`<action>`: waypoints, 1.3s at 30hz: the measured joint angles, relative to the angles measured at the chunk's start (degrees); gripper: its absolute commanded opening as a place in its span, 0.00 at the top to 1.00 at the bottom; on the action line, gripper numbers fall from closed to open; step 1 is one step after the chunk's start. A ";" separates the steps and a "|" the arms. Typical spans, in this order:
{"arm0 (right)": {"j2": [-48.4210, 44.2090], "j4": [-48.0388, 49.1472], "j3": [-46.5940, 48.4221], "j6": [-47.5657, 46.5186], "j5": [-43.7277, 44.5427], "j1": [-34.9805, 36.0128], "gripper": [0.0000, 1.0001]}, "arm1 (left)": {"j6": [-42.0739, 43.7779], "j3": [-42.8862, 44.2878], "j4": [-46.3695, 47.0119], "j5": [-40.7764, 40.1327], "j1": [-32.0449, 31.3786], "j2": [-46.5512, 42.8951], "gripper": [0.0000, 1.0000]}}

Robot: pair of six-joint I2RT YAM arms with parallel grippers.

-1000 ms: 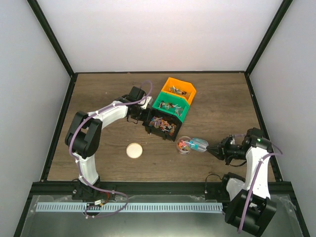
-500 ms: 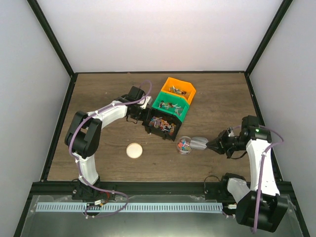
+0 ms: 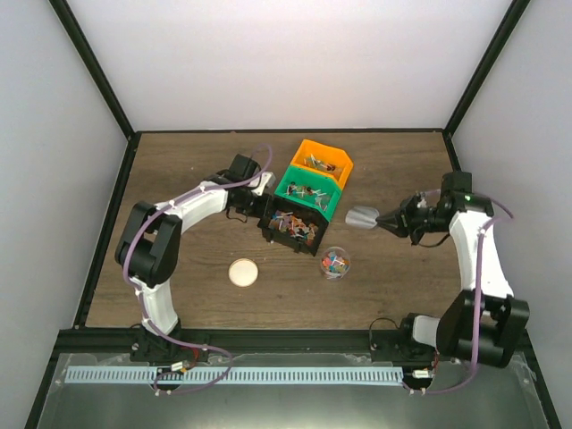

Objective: Pack the candies
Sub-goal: Scoop the fake candies from the storage box.

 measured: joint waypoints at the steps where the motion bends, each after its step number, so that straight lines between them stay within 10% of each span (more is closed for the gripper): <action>1: 1.90 1.99 0.90 0.72 -0.52 0.00 0.99 | 0.44 0.00 -0.07 0.26 0.04 -0.39 0.67; 8: 14.47 13.00 8.85 4.44 -3.08 0.33 0.99 | 3.32 0.28 -0.46 -0.83 0.07 -6.21 0.47; 26: 51.65 11.06 52.11 6.36 8.94 10.95 0.99 | 5.62 25.68 -7.10 -9.94 0.09 13.64 0.54; 39: 56.76 6.25 55.43 4.00 12.63 11.98 0.99 | 5.55 33.42 -9.97 -8.44 -0.07 21.68 0.87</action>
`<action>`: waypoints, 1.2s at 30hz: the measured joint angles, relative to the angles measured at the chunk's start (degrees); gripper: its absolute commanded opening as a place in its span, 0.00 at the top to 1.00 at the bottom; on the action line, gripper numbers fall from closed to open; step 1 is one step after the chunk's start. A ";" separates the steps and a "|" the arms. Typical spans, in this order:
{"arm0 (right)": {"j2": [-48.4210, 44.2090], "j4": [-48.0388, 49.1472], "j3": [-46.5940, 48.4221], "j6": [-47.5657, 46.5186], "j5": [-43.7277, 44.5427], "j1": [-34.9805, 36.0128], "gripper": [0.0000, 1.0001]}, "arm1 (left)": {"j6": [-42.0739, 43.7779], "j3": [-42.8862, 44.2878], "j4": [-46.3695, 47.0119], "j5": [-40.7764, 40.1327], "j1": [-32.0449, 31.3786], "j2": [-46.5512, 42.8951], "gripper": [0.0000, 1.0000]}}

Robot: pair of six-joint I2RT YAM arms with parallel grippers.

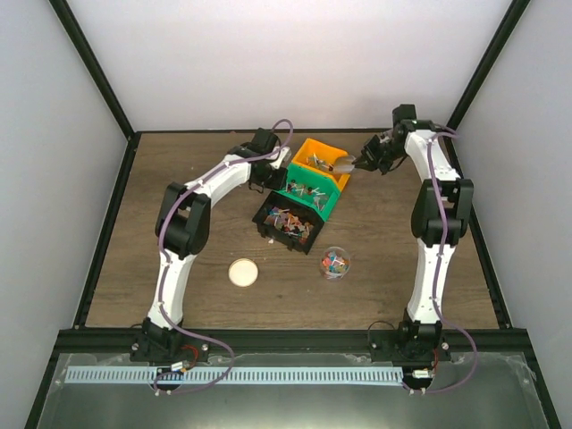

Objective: Pack the candies
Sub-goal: Scoop the fake candies from the storage box.

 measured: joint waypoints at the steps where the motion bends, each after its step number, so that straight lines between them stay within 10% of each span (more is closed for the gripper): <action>1: 0.42 -0.31 0.48 -0.13 0.31 0.22 0.99 | -0.15 0.13 0.07 0.28 0.00 0.26 0.89; 27: 10.95 7.02 7.82 -2.47 -5.49 9.05 0.99 | -1.66 0.31 -0.55 3.65 1.05 0.76 0.96; 36: 8.68 34.18 -10.97 7.52 -18.43 7.30 0.99 | -1.88 -0.48 -1.36 3.26 2.14 0.04 0.96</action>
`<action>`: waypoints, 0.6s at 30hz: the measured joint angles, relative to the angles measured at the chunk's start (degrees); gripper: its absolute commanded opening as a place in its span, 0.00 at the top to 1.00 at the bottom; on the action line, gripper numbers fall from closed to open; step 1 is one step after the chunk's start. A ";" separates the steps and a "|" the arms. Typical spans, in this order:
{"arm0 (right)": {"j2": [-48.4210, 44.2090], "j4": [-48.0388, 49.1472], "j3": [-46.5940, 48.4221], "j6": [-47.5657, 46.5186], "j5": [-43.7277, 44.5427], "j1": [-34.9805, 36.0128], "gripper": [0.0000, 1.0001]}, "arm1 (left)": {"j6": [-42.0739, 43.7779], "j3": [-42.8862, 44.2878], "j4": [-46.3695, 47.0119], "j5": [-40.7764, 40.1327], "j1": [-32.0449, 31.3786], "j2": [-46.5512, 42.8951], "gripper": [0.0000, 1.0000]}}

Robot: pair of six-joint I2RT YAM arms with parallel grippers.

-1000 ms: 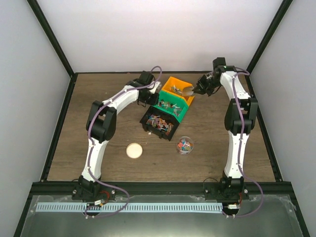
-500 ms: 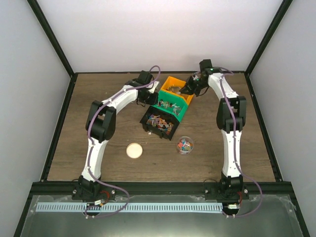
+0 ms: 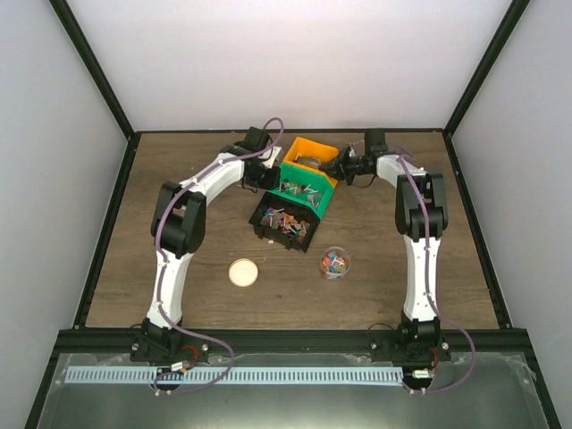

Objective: Pack the candies
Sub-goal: Scoop the fake candies from the storage box.

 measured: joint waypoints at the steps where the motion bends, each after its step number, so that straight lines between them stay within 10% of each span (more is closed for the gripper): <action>1: -0.26 3.85 -2.23 2.27 -1.33 -0.22 0.99 | 0.07 -0.28 -0.04 0.02 0.00 -0.17 0.96; 18: -3.91 48.26 -23.45 40.70 -14.01 -4.66 0.99 | 1.99 -1.42 -0.17 1.09 0.39 -1.01 0.96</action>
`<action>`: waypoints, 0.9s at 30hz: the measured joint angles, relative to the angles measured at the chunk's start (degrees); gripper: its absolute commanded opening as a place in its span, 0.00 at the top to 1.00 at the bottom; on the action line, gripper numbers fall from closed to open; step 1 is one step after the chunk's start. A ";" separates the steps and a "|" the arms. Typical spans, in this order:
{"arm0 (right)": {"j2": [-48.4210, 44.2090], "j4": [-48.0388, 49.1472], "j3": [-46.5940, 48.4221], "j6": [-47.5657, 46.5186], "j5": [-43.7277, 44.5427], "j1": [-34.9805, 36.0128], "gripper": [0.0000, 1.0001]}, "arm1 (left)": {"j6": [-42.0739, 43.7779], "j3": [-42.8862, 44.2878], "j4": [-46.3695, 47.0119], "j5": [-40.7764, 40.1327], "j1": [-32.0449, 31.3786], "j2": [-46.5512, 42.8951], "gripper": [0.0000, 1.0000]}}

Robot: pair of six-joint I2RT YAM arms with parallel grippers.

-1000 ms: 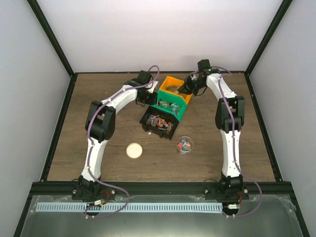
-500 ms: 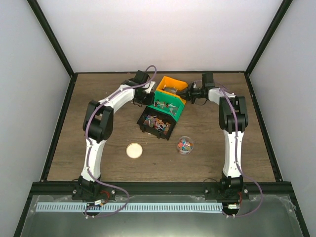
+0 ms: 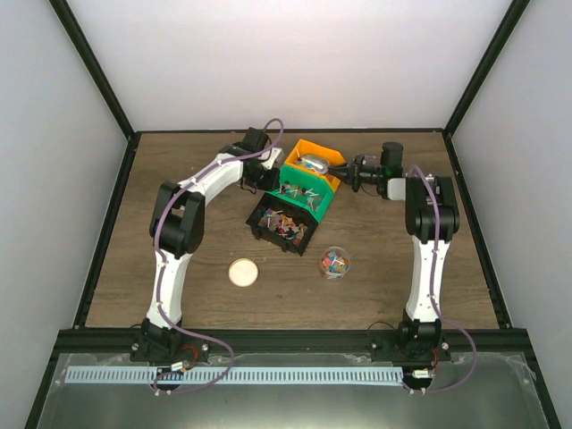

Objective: Pack the candies
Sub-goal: Scoop the fake candies from the storage box.

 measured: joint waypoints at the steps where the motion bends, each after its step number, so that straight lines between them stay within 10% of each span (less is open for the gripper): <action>1: -0.15 1.95 -0.72 1.95 -0.50 -0.28 0.99 | 0.02 -0.02 0.02 0.11 0.09 0.00 0.96; 27: -8.74 16.90 -14.32 15.04 -8.72 -2.60 0.99 | -0.70 -0.85 1.75 0.24 0.31 -0.20 0.96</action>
